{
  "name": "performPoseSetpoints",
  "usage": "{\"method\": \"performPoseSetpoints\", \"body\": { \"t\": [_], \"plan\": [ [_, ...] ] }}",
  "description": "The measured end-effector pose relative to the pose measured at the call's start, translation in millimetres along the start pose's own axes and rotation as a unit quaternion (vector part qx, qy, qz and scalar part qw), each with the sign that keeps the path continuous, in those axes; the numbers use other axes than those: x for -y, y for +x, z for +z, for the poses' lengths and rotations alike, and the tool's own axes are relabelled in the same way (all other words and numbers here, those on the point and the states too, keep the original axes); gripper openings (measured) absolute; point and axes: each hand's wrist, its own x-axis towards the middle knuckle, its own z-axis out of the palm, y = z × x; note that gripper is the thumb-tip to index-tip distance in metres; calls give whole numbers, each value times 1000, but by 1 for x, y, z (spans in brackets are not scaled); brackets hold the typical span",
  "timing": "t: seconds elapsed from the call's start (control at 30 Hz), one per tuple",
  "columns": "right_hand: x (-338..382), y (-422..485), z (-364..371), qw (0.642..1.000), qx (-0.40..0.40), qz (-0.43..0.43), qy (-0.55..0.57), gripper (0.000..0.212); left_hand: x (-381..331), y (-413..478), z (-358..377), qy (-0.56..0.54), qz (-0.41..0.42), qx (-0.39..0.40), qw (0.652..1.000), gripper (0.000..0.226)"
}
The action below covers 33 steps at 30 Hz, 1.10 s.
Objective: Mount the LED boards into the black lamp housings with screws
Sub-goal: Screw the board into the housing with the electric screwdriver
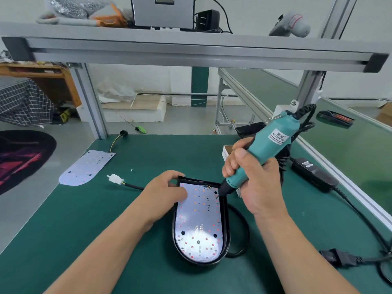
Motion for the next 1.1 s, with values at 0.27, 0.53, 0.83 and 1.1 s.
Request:
{"method": "performPoseSetpoints", "body": {
  "t": [0.27, 0.53, 0.83, 1.1],
  "plan": [
    [1, -7, 8, 999, 32, 35, 21, 13, -15, -4, -13, 150, 50, 93, 983, 44],
    [4, -9, 11, 998, 42, 36, 17, 12, -19, 2, -18, 168, 61, 187, 966, 16],
    [6, -13, 14, 996, 61, 60, 17, 11, -23, -4, -7, 198, 59, 220, 953, 53],
    [8, -17, 17, 996, 86, 38, 9, 10, -14, -4, -9, 111, 81, 263, 955, 15]
  ]
}}
